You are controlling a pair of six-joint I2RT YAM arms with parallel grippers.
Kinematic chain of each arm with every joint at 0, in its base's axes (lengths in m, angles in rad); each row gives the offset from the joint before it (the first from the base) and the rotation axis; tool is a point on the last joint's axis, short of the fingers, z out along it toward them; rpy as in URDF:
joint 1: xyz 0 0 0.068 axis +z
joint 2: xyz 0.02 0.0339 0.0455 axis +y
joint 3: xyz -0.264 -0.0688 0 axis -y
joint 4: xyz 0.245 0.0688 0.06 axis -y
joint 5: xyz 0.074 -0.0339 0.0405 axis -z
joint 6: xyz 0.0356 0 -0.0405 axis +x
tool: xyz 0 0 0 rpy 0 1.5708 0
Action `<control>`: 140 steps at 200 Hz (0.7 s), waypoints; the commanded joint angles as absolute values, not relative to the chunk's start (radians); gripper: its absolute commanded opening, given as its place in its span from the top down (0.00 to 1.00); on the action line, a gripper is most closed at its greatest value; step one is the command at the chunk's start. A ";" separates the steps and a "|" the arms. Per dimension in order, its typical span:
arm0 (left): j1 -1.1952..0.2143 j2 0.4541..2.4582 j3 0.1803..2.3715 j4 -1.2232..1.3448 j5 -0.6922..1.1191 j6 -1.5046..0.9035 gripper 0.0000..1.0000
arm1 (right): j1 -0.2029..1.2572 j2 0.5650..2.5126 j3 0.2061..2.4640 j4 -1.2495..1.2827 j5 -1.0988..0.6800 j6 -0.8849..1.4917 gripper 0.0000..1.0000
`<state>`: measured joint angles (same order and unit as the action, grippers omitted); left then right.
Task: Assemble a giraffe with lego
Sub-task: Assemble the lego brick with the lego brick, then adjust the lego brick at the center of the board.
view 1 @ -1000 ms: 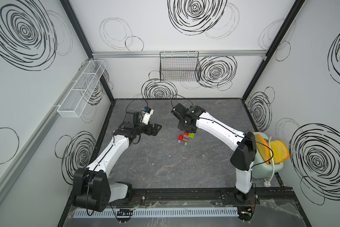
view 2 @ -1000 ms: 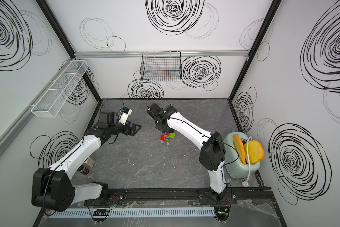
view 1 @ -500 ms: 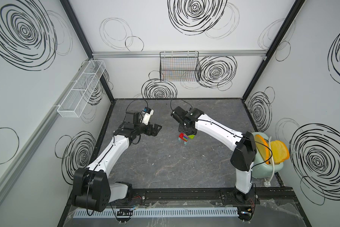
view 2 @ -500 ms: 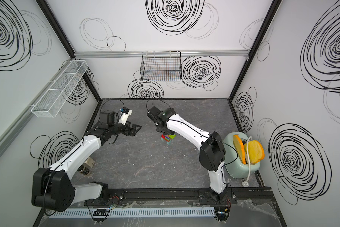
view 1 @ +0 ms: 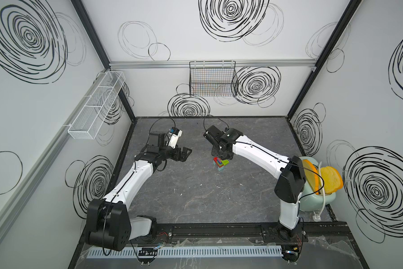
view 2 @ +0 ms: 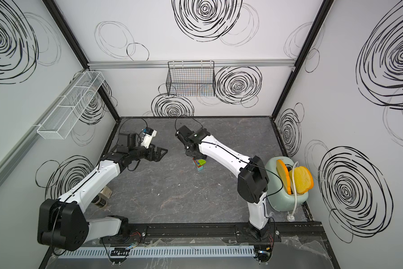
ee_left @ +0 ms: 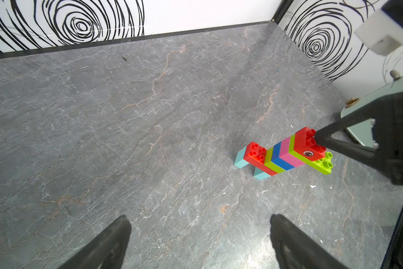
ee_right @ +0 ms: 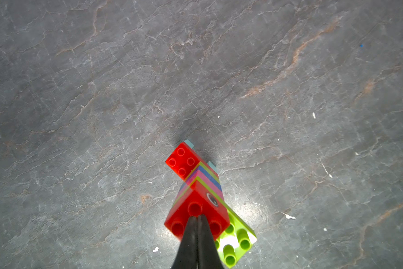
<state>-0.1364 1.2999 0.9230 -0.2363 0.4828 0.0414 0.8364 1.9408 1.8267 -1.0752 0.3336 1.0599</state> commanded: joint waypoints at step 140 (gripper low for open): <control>-0.114 1.288 0.919 -0.210 0.492 0.049 0.02 | 0.755 1.947 1.838 -0.891 0.363 0.601 0.27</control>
